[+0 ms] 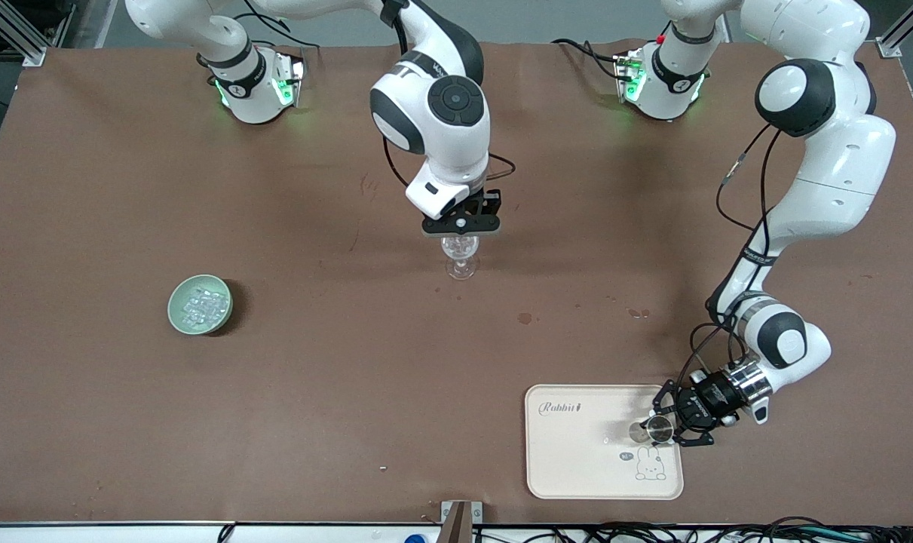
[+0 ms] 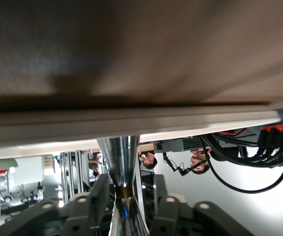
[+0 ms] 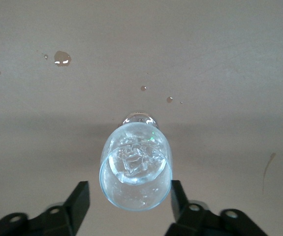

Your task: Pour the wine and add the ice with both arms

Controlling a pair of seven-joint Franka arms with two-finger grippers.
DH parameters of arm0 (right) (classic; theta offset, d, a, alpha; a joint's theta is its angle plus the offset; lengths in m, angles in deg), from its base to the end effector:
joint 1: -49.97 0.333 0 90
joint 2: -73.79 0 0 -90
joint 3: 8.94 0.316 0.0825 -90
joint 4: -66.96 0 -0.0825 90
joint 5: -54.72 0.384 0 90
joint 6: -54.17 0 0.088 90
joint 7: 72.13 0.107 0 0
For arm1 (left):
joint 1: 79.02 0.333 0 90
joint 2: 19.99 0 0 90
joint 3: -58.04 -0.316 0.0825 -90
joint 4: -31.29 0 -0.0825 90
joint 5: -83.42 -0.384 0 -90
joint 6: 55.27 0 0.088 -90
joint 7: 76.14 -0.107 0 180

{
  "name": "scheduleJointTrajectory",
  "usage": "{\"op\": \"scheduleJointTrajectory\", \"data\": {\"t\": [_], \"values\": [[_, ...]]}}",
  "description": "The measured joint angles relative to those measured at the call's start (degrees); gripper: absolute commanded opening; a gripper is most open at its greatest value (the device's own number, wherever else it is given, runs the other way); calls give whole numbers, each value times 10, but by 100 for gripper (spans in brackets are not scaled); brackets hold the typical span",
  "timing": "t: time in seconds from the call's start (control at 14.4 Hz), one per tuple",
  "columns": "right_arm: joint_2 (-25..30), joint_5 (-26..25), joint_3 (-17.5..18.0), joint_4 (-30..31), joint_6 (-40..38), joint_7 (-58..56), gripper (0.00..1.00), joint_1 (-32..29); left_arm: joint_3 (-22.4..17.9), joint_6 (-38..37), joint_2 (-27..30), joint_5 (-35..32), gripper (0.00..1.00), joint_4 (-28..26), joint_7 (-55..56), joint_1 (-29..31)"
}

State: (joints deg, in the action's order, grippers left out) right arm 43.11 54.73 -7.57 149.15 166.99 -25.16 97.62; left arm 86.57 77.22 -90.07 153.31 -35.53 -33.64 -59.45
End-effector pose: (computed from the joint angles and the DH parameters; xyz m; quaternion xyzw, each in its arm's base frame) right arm 0.4652 0.5310 0.3825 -0.9998 -0.0162 0.0048 0.0039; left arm 0.7610 -0.0160 0.1033 0.4663 0.6474 -0.2706 0.5387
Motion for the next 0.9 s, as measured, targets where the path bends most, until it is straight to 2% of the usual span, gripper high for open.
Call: {"op": "scheduleJointTrajectory", "data": {"t": [0.07,0.14,0.28,0.42,0.63,0.9], "values": [[0,0,-1,0,0,0,100,0,-1,0,3,-14,99,1,0,1],[0,-1,-3,-1,0,0,100,-1,-2,0,6,-23,100,2,0,2],[3,-4,-9,-3,-2,0,100,-5,-4,0,14,-39,100,2,0,4],[15,-14,-18,-10,-16,-1,100,-18,-4,-1,27,-93,100,1,2,11],[58,-17,-26,-17,-60,-37,100,-78,-4,-13,66,-206,100,-10,35,32],[117,-17,-29,-18,-114,-120,100,-188,-5,-82,137,-402,100,-22,84,61]]}}
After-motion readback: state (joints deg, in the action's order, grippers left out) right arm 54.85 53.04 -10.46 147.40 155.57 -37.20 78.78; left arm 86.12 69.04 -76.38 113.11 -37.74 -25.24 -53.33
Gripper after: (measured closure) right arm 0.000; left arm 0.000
